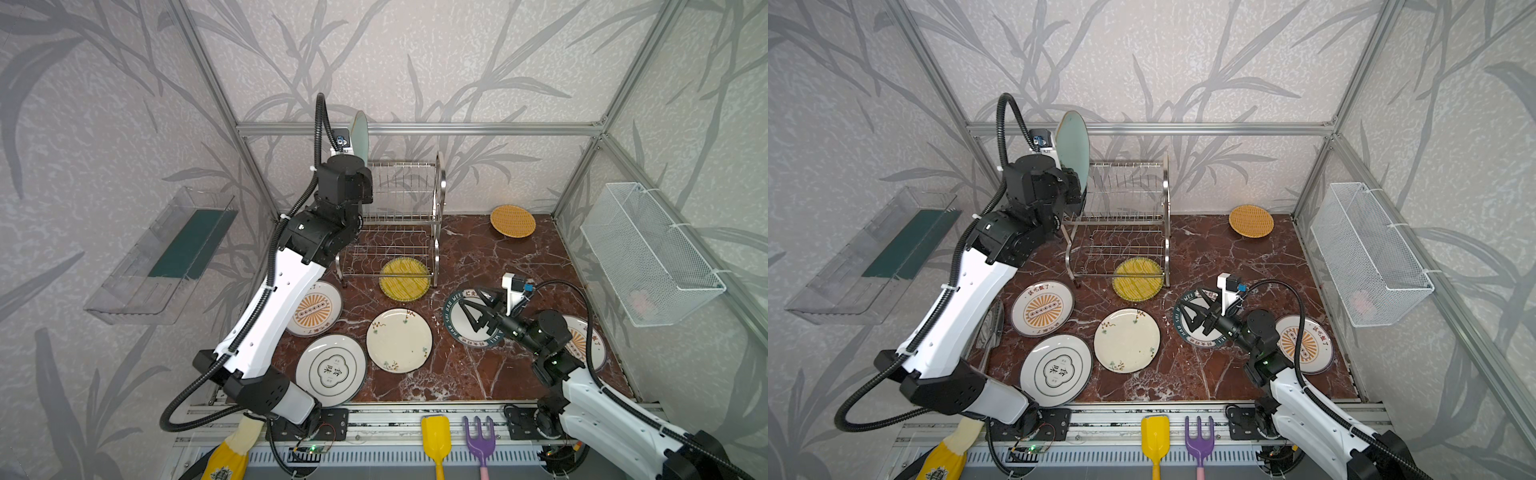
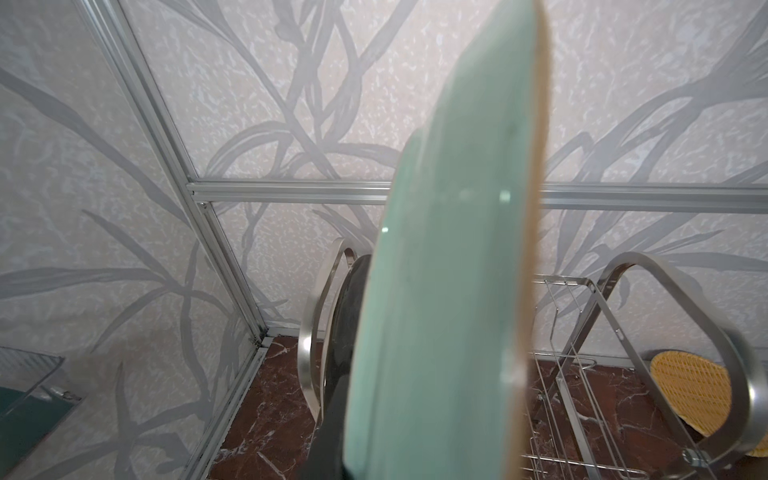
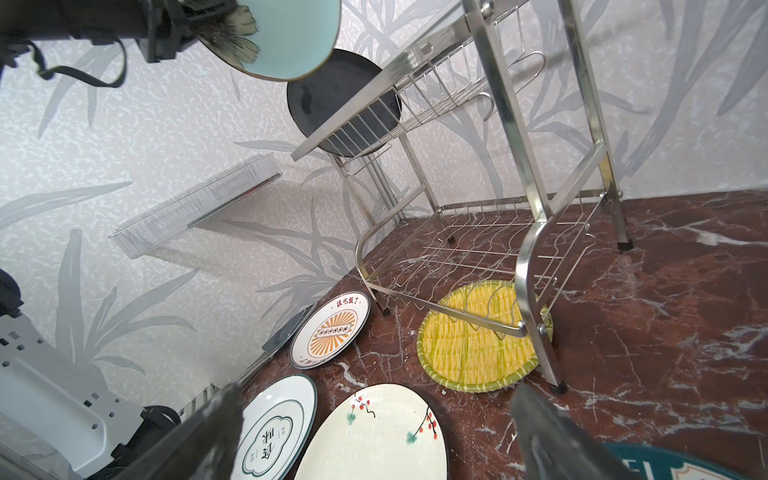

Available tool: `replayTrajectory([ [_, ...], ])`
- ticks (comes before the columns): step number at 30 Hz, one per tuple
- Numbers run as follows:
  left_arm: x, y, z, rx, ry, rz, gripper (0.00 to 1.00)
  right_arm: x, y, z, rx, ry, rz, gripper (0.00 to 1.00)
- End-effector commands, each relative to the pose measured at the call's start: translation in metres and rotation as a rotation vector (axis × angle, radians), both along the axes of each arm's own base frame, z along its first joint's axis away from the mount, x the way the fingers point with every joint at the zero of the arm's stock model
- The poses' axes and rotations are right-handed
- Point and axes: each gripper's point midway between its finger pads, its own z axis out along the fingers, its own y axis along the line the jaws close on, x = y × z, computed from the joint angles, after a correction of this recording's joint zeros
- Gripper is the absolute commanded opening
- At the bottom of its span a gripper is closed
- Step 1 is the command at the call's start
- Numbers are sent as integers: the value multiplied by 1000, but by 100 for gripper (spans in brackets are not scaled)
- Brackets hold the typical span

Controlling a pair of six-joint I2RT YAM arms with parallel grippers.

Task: Load the plates into the dish rack
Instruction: 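Carry the teal plate with the left gripper up into the rack's upper tier, then lower the teal plate into the upper tier slot beside the navy plate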

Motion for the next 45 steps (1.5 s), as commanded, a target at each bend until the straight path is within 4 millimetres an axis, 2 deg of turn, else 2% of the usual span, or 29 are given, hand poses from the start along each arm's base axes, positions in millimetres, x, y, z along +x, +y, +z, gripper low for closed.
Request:
replayTrajectory([
  [1, 5, 2, 33, -93, -83, -53, 0, -2, 4, 3, 17, -15, 26, 99],
  [5, 28, 11, 21, -68, -43, -32, 0, 0, 8, 0, 16, -6, 39, 99],
  [14, 57, 19, 4, -40, 1, -17, 0, 4, 13, -10, 1, 16, 49, 99],
  [26, 77, 24, -14, 1, 39, 54, 0, 7, 19, -17, -3, 41, 70, 99],
  [37, 79, 33, -14, -2, 32, 118, 0, 6, 27, -19, -6, 54, 97, 99],
  [45, 65, 33, 11, -40, -28, 107, 0, 7, 29, -21, -11, 61, 105, 99],
])
